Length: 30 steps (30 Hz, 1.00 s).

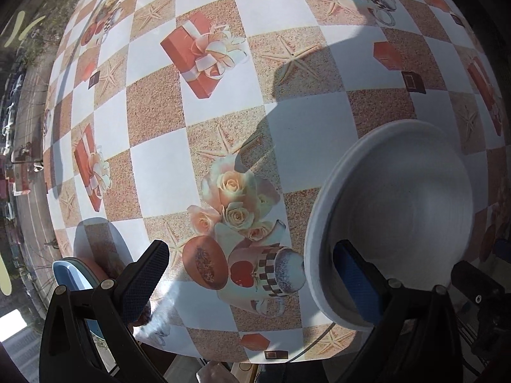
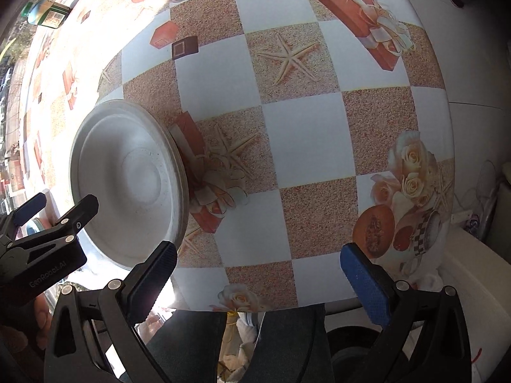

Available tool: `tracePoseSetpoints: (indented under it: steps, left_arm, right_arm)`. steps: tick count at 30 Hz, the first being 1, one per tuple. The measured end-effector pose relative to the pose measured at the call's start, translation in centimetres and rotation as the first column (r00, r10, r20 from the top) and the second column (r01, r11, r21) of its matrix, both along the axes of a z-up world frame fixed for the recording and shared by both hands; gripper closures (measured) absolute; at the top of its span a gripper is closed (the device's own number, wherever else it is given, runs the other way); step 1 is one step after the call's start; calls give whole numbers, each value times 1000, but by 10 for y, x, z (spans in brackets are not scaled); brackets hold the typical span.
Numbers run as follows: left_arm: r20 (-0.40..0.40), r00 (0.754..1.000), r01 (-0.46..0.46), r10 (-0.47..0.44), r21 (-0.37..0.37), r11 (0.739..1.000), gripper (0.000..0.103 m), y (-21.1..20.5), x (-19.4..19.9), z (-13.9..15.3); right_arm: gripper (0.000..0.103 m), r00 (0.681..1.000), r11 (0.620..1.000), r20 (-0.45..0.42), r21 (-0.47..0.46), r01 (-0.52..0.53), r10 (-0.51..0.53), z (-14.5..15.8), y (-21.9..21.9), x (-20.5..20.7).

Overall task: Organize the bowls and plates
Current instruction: 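Move both grippers to a white bowl and close on its rim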

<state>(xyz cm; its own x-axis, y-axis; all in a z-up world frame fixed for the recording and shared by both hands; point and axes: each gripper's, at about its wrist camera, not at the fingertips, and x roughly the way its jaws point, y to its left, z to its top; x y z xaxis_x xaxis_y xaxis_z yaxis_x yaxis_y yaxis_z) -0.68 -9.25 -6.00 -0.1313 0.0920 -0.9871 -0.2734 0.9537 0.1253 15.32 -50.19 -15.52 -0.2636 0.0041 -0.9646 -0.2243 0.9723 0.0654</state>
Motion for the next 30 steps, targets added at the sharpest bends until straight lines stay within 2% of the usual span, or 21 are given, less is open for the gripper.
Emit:
tracePoseSetpoints:
  steps: [5,9,16,21,24,25,27,30]
  left_arm:
    - [-22,999,-26,26,-26,999,0,2,5,-11]
    - [-18,999,-27,26,-34,999,0,-1,11,-16]
    - [-10,998,-61,60,-101,993,0,0,18,-21]
    - [8,997,-76,78,-116,990,1,4,5,-21]
    - [11,997,-69,72,-157,985,12,4,0,-19]
    - [8,998,-62,64,-177,982,19,5,-6,-21]
    - [23,999,-42,47,-177,983,27,-3,-6,-17]
    - [40,999,-10,19,-194,981,45,-12,-6,-13]
  right_arm:
    - [0,999,1000,25,-1,-26,26,-7,17,9]
    - [0,999,999,15,-25,-35,36,-26,22,15]
    - [0,999,999,3,15,-32,32,-46,28,20]
    - [0,999,999,9,8,-36,36,-45,27,22]
    - [0,999,999,-23,2,-43,43,-48,23,26]
    - [0,998,999,-50,-2,-43,43,-51,25,27]
    - [2,998,999,-52,-6,-32,32,-52,27,28]
    - [15,999,1000,-40,19,-8,9,-46,27,21]
